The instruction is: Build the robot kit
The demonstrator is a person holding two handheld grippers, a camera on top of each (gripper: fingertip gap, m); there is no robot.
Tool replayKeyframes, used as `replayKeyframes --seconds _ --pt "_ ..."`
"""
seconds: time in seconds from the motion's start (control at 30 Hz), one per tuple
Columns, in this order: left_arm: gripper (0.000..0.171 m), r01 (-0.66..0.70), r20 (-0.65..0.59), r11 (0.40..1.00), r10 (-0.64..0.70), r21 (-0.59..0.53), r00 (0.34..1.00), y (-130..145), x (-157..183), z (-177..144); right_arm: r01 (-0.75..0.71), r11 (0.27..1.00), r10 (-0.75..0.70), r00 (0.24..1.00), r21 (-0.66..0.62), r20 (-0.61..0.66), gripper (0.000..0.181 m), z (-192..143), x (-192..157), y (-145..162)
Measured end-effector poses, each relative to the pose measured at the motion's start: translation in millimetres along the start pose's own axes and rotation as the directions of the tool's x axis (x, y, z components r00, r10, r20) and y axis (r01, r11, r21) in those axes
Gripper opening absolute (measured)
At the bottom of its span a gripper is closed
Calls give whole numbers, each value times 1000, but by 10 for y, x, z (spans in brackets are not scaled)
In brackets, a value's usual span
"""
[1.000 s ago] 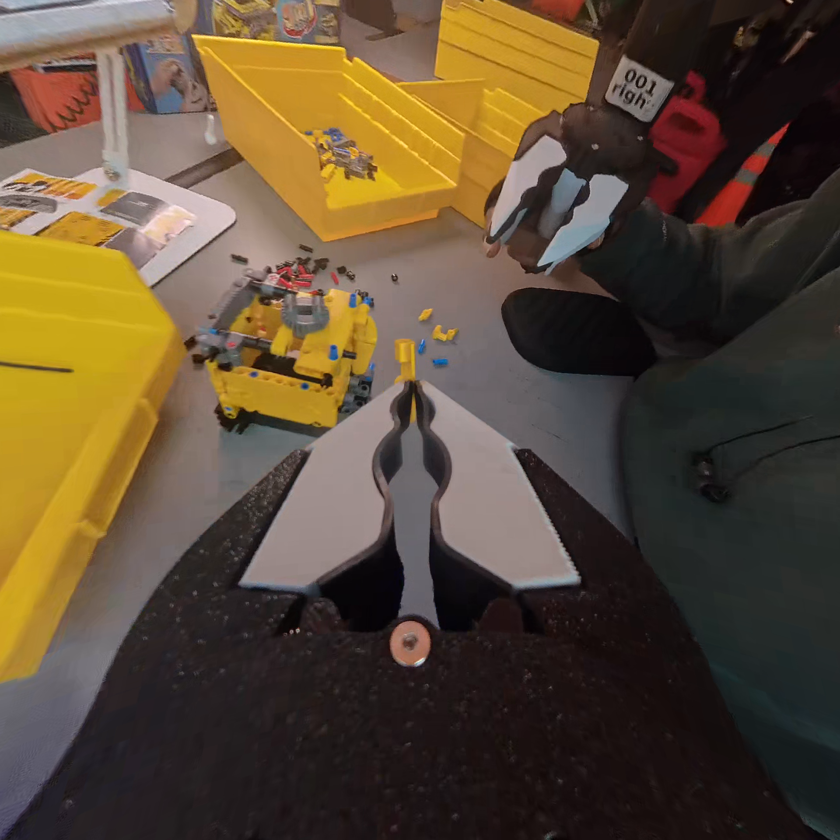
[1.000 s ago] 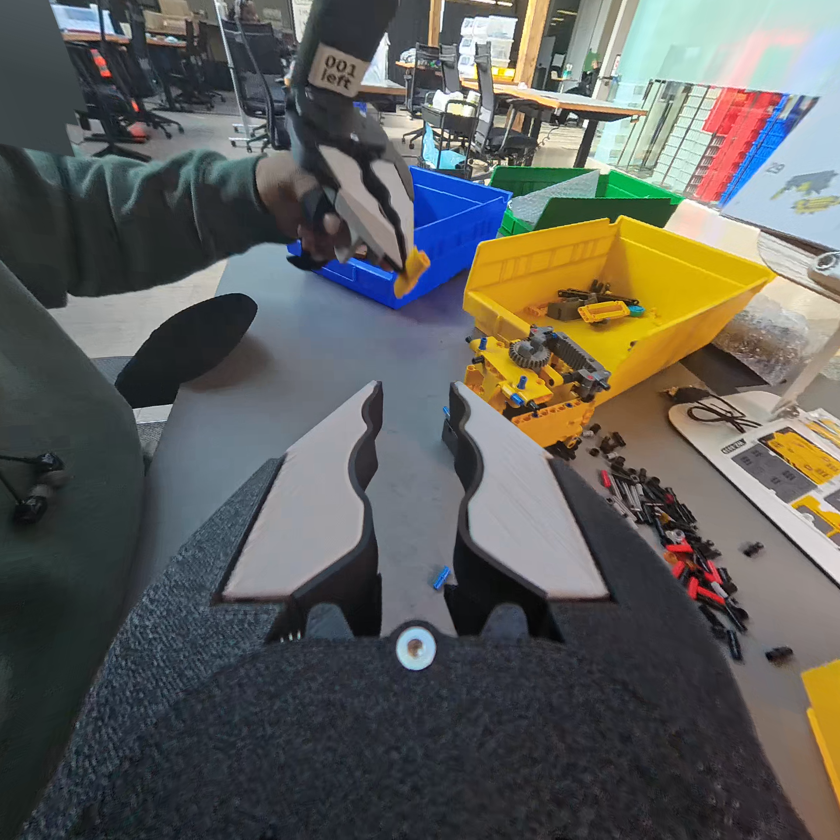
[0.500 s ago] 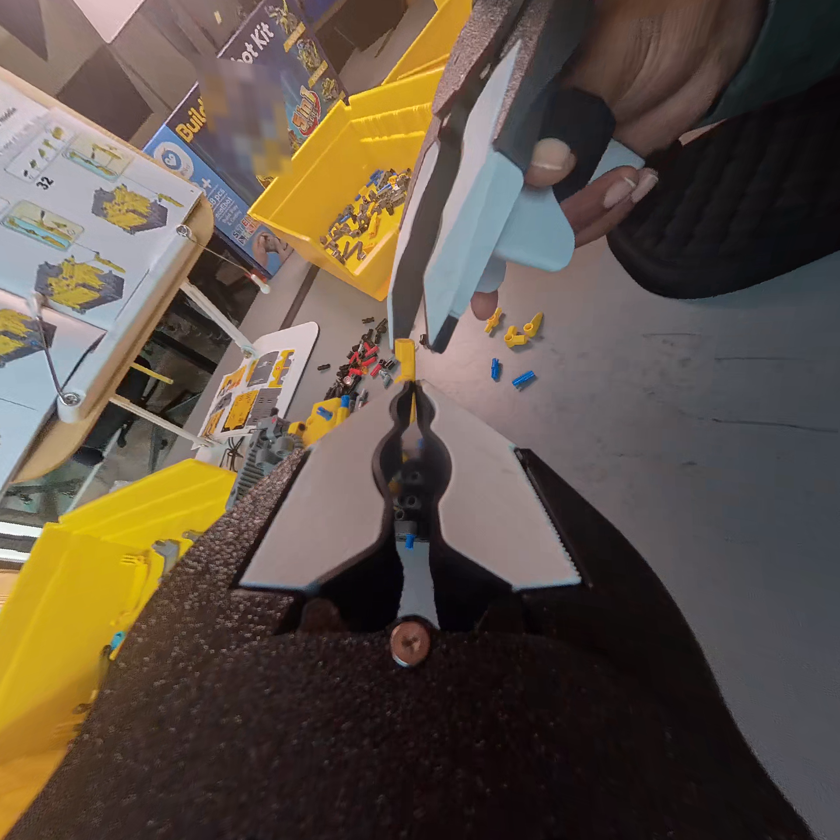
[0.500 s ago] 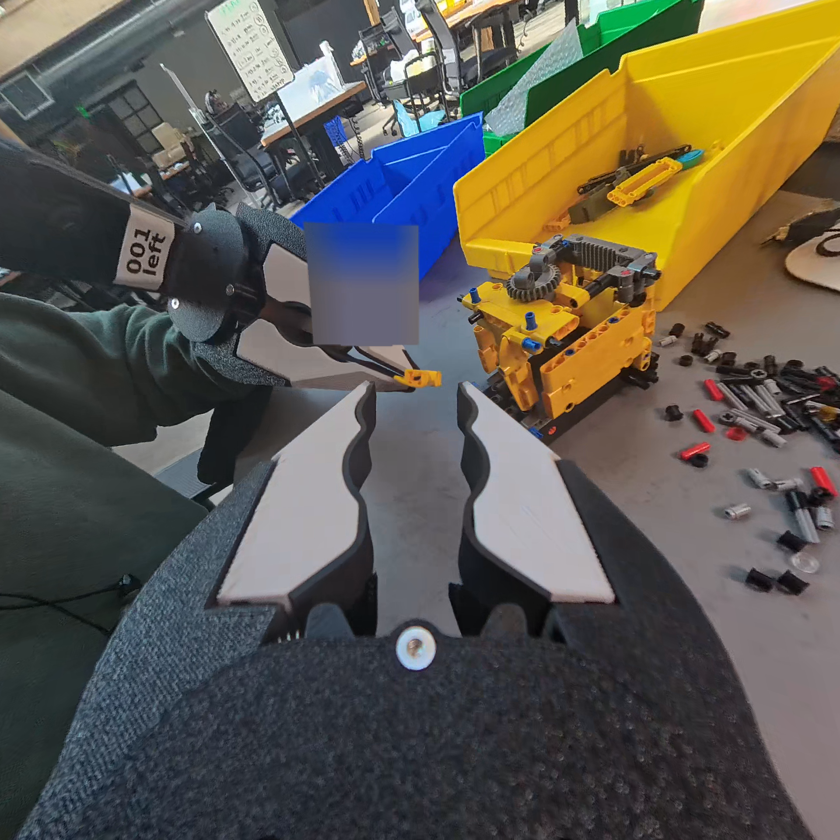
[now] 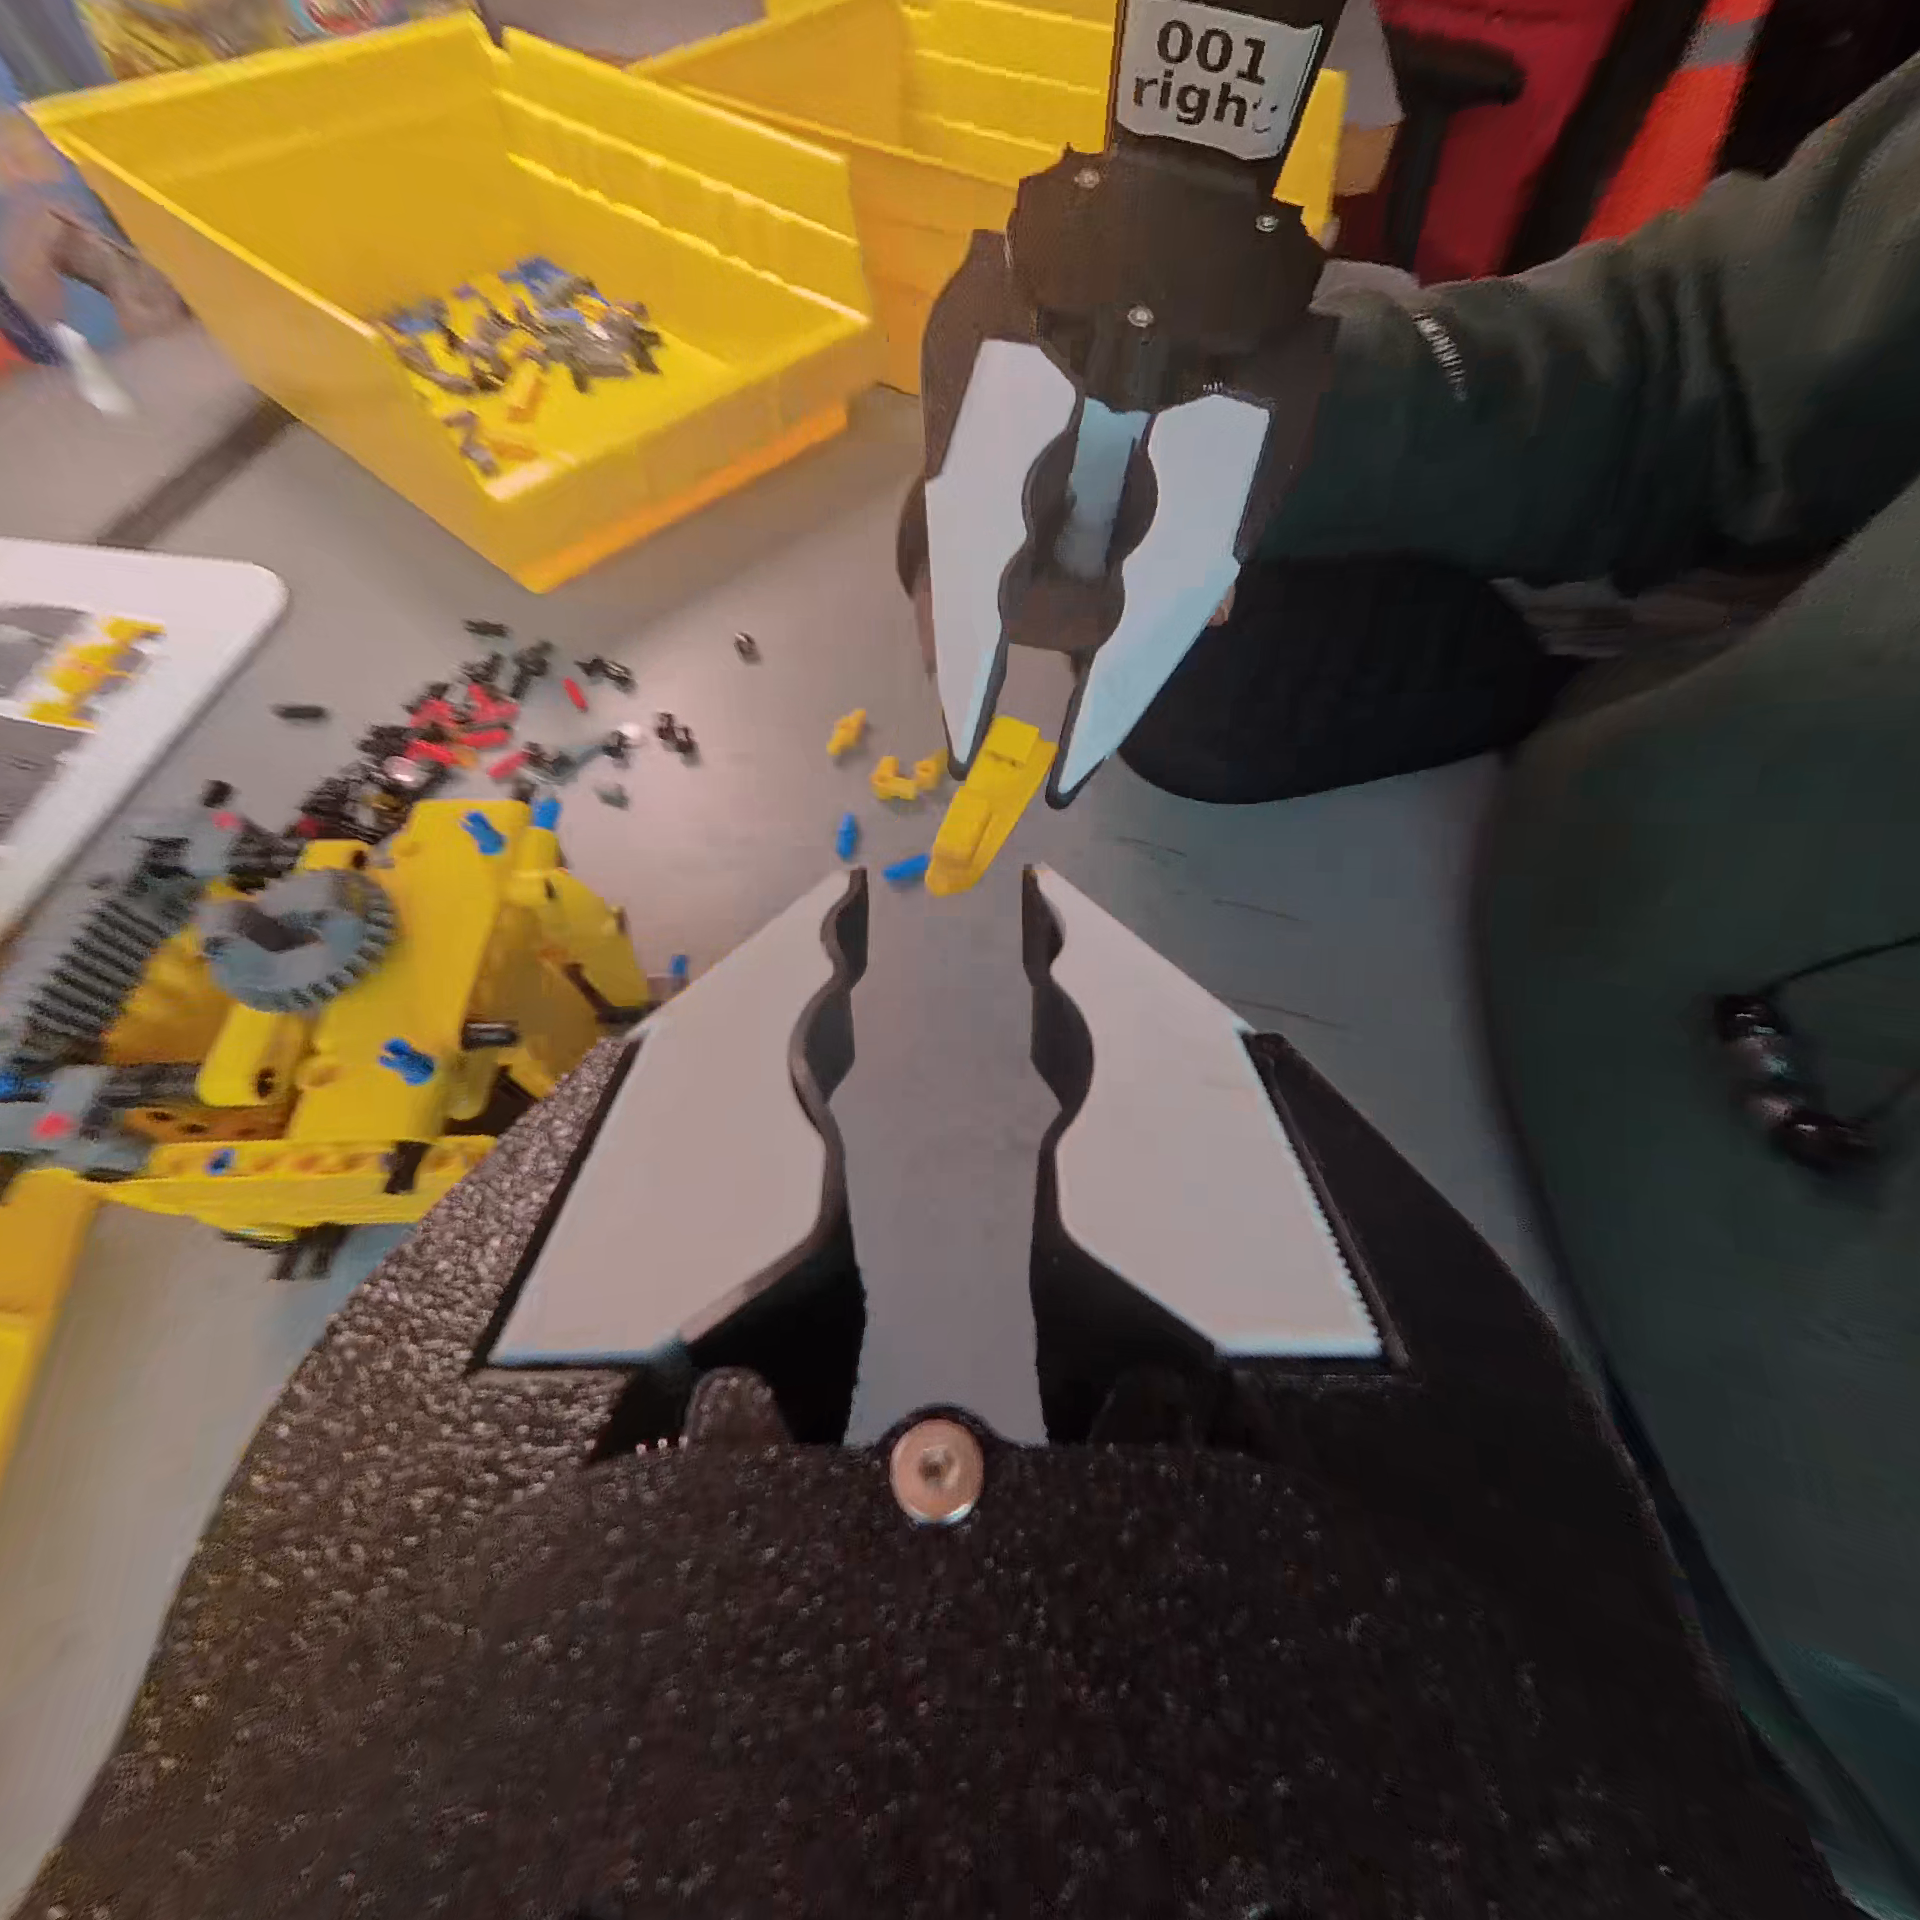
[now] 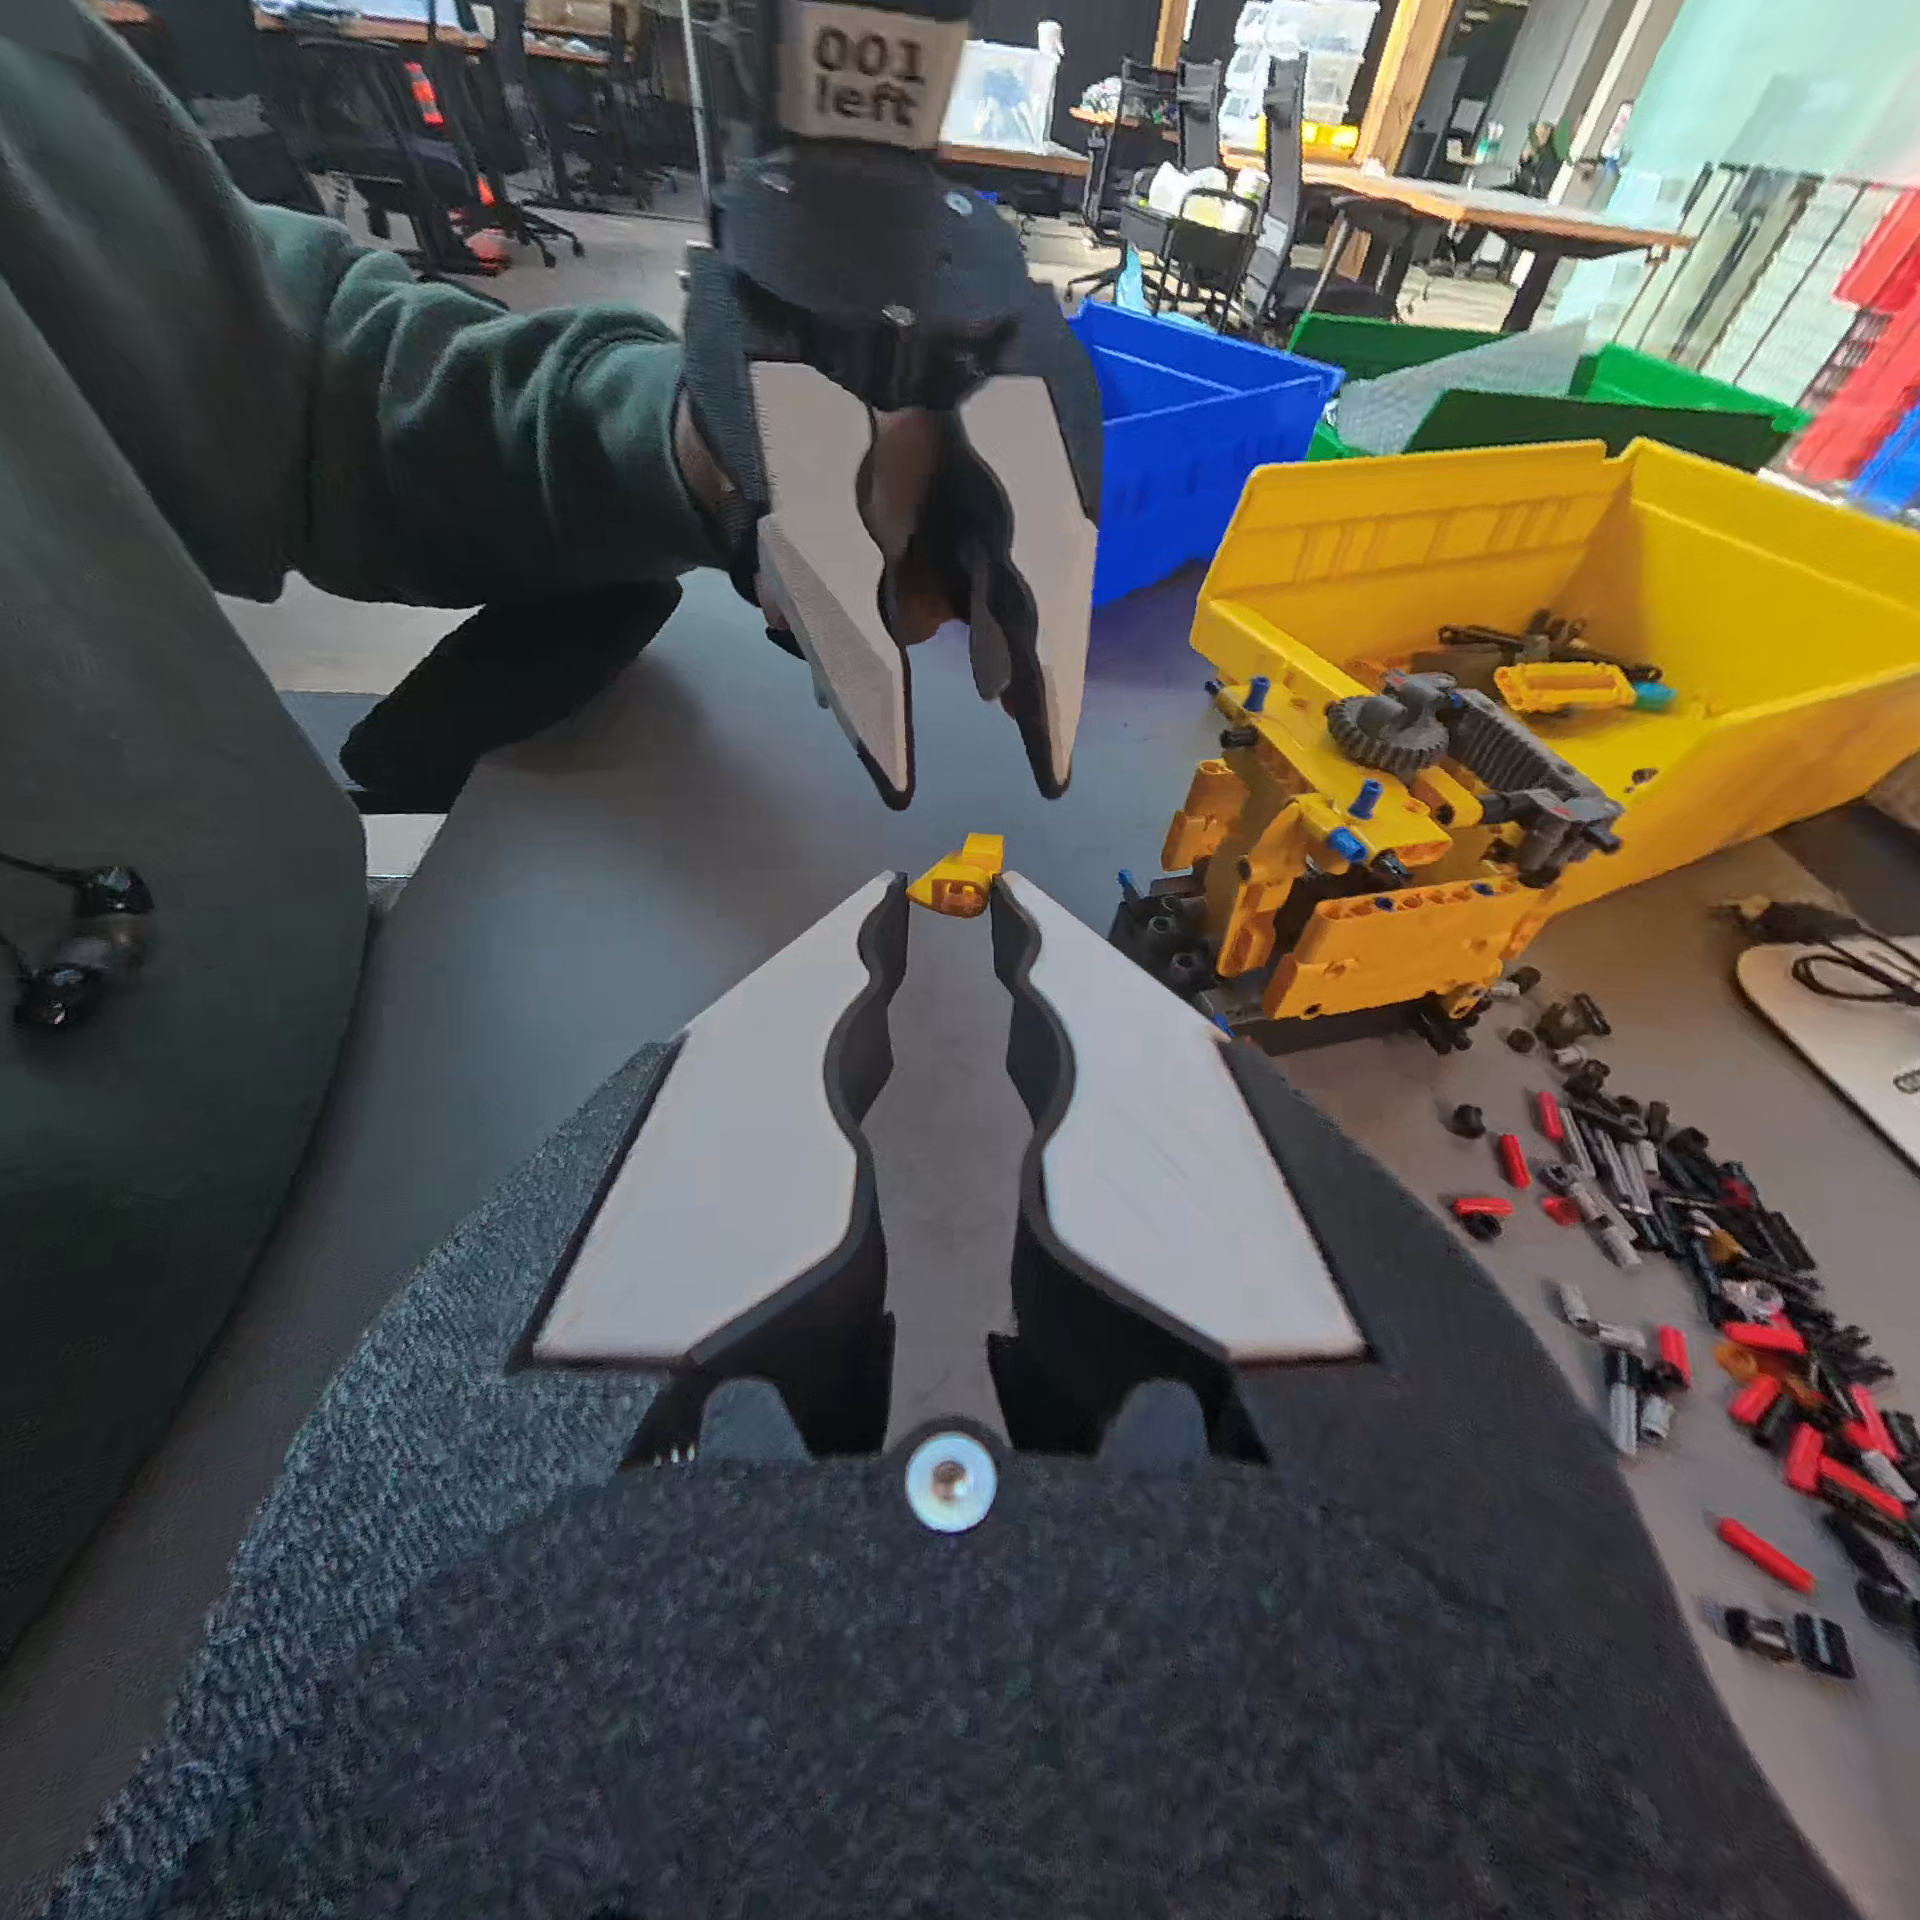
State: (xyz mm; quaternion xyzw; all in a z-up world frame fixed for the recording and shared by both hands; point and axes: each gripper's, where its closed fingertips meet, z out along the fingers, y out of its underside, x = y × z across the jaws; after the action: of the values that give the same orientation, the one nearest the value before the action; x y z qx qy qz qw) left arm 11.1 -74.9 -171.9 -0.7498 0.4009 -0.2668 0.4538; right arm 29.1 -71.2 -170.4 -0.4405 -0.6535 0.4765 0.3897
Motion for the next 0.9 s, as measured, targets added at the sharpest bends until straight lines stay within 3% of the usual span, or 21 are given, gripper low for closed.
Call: replayKeyframes --seconds 0.1,0.2,0.33,0.47,0.63,0.73,0.8,0.9 --pt "30 117 -169 993 -114 12 979 29 184 28 75 996 -80 994 57 81 15 -3 -210 -113" --pt "13 120 -254 993 -114 11 961 14 329 43 126 991 -130 986 39 104 15 27 -283 -102" --pt "10 79 -189 991 -99 -109 977 183 268 72 113 993 -110 992 -47 59 17 48 -169 77" --pt "10 113 -99 934 -155 -340 983 664 165 93 81 993 -79 996 -86 32 33 6 -50 195" --pt "19 142 -10 893 -162 -428 987 947 60 55 60 996 -60 998 -67 3 32 -37 29 194" --pt "25 177 41 909 -175 -377 984 853 -4 -254 65 996 -66 998 -68 -5 32 -64 31 210" --pt "28 229 39 914 -229 -335 973 807 32 -631 62 996 -63 998 -59 -6 32 -87 30 204" --pt "37 346 19 874 -361 -340 932 930 196 -1291 51 998 -51 999 -44 2 32 -107 30 181"
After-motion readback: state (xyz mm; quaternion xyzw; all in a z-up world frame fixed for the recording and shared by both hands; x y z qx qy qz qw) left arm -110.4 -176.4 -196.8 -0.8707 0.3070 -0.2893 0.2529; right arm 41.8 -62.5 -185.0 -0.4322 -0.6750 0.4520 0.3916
